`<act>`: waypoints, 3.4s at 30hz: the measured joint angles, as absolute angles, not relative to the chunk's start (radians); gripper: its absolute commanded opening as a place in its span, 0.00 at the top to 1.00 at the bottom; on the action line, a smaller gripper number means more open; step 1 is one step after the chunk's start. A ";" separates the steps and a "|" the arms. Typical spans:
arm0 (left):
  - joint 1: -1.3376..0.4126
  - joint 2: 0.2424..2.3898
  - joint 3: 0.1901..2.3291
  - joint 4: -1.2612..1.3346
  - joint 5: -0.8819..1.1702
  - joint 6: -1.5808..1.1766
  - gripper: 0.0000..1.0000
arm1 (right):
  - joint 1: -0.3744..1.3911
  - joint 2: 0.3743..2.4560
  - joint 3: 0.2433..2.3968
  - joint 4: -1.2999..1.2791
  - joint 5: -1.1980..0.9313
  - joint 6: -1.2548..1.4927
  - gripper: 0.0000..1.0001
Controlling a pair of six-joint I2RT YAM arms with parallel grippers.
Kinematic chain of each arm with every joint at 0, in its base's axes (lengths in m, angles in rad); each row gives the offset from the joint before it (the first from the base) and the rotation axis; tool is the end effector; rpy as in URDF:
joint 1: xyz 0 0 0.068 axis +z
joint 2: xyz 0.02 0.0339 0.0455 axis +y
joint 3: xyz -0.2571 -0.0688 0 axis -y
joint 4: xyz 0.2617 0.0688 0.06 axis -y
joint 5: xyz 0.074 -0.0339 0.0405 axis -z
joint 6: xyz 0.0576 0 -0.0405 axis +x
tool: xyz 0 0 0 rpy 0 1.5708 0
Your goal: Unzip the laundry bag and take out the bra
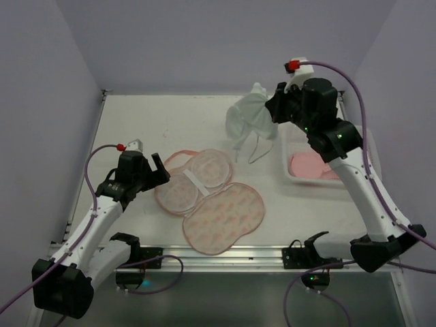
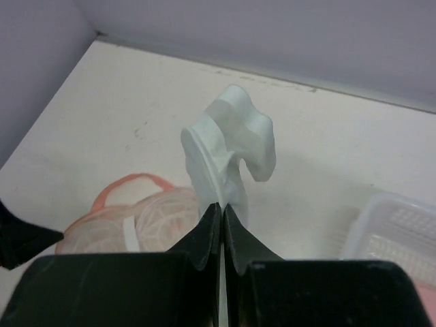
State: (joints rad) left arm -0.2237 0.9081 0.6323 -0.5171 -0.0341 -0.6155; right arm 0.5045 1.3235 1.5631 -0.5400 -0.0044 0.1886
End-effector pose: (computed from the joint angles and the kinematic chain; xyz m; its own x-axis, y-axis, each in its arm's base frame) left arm 0.2172 -0.0474 0.2089 -0.6817 -0.4367 -0.5870 -0.2391 0.8913 -0.3854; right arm 0.2824 0.1562 0.4442 -0.3458 0.0232 -0.9380 -0.4298 0.8847 0.1804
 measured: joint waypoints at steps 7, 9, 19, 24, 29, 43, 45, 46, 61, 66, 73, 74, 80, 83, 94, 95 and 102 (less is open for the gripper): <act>-0.224 0.908 0.632 -0.518 -0.033 -0.616 0.04 | 0.345 1.170 1.645 -0.632 0.190 0.111 1.00; -0.224 0.908 0.632 -0.518 -0.032 -0.616 0.04 | 0.300 1.129 1.645 -0.642 0.233 0.084 1.00; -0.224 0.920 0.632 -0.517 -0.020 -0.608 0.04 | 0.133 1.073 1.531 -0.665 0.316 0.036 1.00; -0.224 0.928 0.632 -0.515 -0.017 -0.608 0.04 | 0.106 1.081 1.433 -0.665 0.230 0.036 1.00; -0.224 0.929 0.632 -0.514 -0.014 -0.608 0.04 | 0.002 1.121 1.283 -0.628 0.086 0.059 1.00; -0.224 0.936 0.624 -0.500 0.091 -0.559 0.04 | -0.228 1.404 1.211 -0.563 0.155 0.192 0.57; -0.224 0.953 0.624 -0.500 0.123 -0.539 0.04 | -0.230 1.418 1.241 -0.577 0.192 0.224 0.43; -0.224 0.963 0.624 -0.501 0.136 -0.530 0.04 | -0.230 1.418 1.256 -0.587 0.207 0.242 0.38; -0.522 1.098 0.717 -0.493 0.141 -0.487 0.04 | -0.228 1.103 1.328 -0.659 0.112 0.406 0.13; -0.719 1.217 0.813 -0.482 0.036 -0.489 0.08 | -0.228 0.945 1.242 -0.575 -0.071 0.487 0.11; -1.023 1.449 0.934 -0.460 -0.097 -0.496 0.15 | -0.228 0.842 1.095 -0.529 -0.229 0.565 0.08; -1.064 1.490 0.956 -0.460 -0.110 -0.496 0.15 | -0.228 0.840 1.080 -0.526 -0.241 0.567 0.07; -1.214 1.707 1.060 -0.437 -0.134 -0.495 0.18 | -0.228 0.821 0.997 -0.526 -0.307 0.572 0.07; -1.210 1.777 1.076 -0.427 -0.149 -0.495 0.19 | -0.228 0.805 0.974 -0.525 -0.336 0.571 0.07; -0.961 1.911 1.218 -0.314 -0.130 -0.448 0.16 | -0.228 0.730 0.940 -0.537 -0.387 0.556 0.06; -0.932 1.936 1.249 -0.312 -0.133 -0.441 0.16 | -0.228 0.729 0.940 -0.537 -0.390 0.556 0.06; -0.872 1.998 1.374 -0.368 -0.147 -0.484 0.13 | -0.223 0.726 0.937 -0.545 -0.407 0.548 0.06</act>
State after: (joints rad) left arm -0.8719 1.9976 1.3743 -0.3683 -0.1471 -0.4843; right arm -0.2234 0.7261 0.9375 -0.5453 -0.4068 0.5480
